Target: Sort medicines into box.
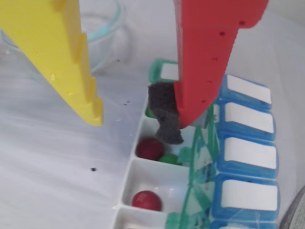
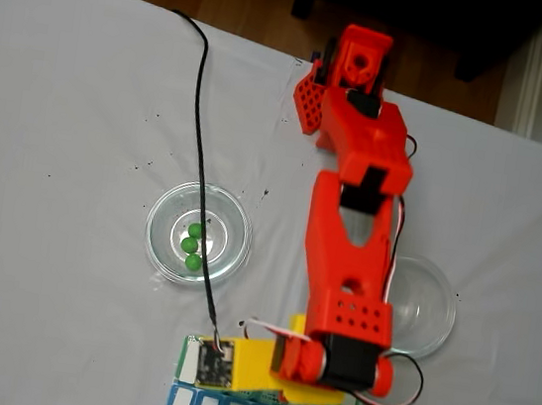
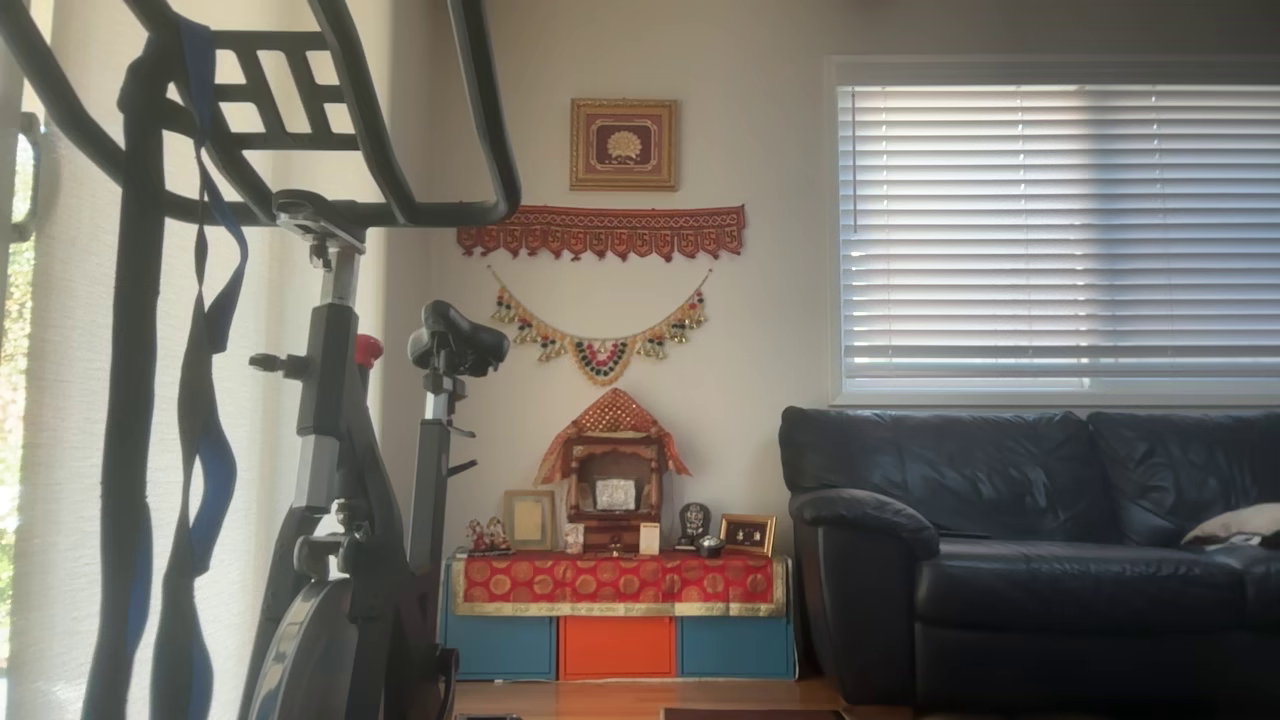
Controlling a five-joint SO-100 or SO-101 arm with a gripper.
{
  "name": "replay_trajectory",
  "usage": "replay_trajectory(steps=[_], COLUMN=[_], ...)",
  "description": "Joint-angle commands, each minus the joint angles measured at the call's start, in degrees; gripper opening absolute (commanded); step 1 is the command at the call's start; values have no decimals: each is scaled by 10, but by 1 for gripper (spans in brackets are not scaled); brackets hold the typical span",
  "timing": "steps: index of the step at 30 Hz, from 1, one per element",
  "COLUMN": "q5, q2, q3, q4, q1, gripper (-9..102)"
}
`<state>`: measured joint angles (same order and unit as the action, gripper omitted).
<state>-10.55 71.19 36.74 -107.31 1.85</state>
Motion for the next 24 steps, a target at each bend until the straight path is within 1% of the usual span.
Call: replay_trajectory(steps=[1, 8, 10, 14, 18, 24], q5=[-47, -156, -189, -218, -275, -346], q2=[167, 314, 346, 382, 379, 410], q3=[70, 250, 309, 371, 411, 504], q4=[-19, -17, -1, 30, 40, 119], q1=[-23, -83, -110, -152, -219, -284], gripper=[14, 5, 5, 4, 4, 3])
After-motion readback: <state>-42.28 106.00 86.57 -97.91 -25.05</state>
